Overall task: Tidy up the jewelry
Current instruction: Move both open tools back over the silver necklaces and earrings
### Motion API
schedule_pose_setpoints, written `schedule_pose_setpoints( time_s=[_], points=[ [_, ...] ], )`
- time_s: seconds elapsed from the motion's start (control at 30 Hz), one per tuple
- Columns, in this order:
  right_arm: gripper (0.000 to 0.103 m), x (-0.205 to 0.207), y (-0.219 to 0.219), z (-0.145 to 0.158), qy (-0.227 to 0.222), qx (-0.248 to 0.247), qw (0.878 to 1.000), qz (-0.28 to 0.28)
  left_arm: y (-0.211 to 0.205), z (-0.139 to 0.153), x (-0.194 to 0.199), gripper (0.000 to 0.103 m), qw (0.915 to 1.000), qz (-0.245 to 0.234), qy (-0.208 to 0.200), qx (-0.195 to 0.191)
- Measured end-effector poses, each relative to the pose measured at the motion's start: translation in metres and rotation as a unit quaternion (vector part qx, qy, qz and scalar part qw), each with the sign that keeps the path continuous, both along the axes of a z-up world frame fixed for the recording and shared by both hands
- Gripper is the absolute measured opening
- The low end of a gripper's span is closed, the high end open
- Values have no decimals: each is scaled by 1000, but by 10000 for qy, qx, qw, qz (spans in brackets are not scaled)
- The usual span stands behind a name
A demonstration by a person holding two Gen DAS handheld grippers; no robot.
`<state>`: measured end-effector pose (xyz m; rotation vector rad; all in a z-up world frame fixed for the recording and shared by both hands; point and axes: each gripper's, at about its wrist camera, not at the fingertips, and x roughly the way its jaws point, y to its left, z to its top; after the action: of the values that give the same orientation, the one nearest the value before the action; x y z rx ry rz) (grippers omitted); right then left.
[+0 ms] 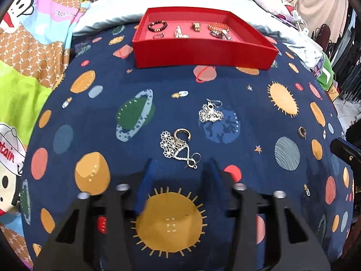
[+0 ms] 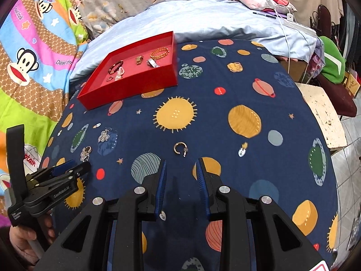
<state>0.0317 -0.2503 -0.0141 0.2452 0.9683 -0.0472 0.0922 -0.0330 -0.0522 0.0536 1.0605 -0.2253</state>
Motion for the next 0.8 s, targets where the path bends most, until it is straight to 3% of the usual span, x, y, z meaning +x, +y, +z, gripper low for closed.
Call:
schedule_pose_setpoints(
  time_s=[0.13,0.23,0.53,0.8],
  points=[
    [26,-2,-1,-1,24,5,10000,-12,0,-1,-2,9,10000,-83,-19,-37],
    [26,-2,2,-1,21,14,10000,25,3,0,-4,0,9999,-100,1,-133],
    [26,1,22,-2,26,28,9995,310,23,16,-15,0,9992,-50,-142,-365],
    [26,29,68,-6,8,26,9957,923,43,29,-22,0,9987,118,-191,-460]
  ],
)
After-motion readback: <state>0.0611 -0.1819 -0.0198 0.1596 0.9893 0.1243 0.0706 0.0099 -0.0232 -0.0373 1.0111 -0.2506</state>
